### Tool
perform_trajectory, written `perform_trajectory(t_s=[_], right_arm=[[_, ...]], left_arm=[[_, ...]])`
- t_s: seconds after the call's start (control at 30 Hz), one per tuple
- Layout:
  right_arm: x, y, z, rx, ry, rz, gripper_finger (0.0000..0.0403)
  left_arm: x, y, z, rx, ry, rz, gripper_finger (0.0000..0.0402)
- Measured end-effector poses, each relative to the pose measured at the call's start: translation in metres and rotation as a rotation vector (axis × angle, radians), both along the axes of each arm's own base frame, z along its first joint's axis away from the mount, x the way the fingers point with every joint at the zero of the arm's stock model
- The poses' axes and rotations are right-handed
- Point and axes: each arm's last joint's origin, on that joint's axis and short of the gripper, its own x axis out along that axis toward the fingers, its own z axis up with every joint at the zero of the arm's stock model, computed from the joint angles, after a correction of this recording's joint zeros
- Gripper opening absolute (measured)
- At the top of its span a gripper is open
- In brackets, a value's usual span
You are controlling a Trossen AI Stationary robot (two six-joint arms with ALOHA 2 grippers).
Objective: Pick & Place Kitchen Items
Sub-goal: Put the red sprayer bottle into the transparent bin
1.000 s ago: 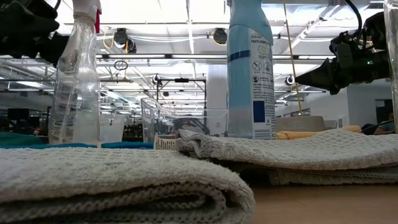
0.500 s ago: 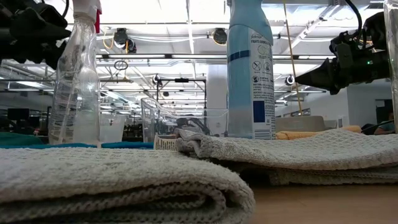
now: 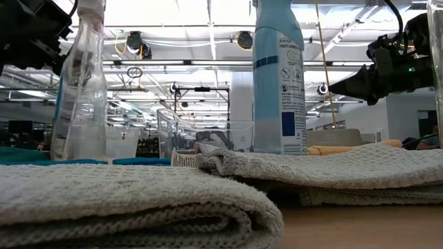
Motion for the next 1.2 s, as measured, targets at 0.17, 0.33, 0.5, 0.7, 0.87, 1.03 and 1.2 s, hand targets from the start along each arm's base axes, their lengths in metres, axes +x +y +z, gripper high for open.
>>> perform_trajectory(t_s=[0.17,0.33,0.5,0.7,0.87,1.03,1.2], right_arm=[[0.0,0.0,0.0,0.0,0.0,0.0,0.0004],[0.0,0.0,0.0,0.0,0.0,0.0,0.0004],[0.0,0.0,0.0,0.0,0.0,0.0,0.0004],[0.0,0.0,0.0,0.0,0.0,0.0,0.0004],[0.0,0.0,0.0,0.0,0.0,0.0,0.0004],[0.0,0.0,0.0,0.0,0.0,0.0,0.0004],[0.0,0.0,0.0,0.0,0.0,0.0,0.0004]], left_arm=[[0.004,0.0,-0.003,0.094,-0.002,0.05,0.0266],[0.01,-0.002,-0.001,0.136,-0.031,0.032,0.0267],[0.017,-0.005,-0.001,0.144,-0.047,0.01,0.0267],[0.025,-0.008,-0.003,0.152,-0.045,-0.011,0.0267],[0.032,-0.01,-0.003,0.164,-0.064,-0.021,0.0267],[0.036,-0.01,-0.004,0.18,-0.084,-0.022,0.0267],[0.038,-0.01,-0.002,0.193,-0.114,-0.017,0.0266]])
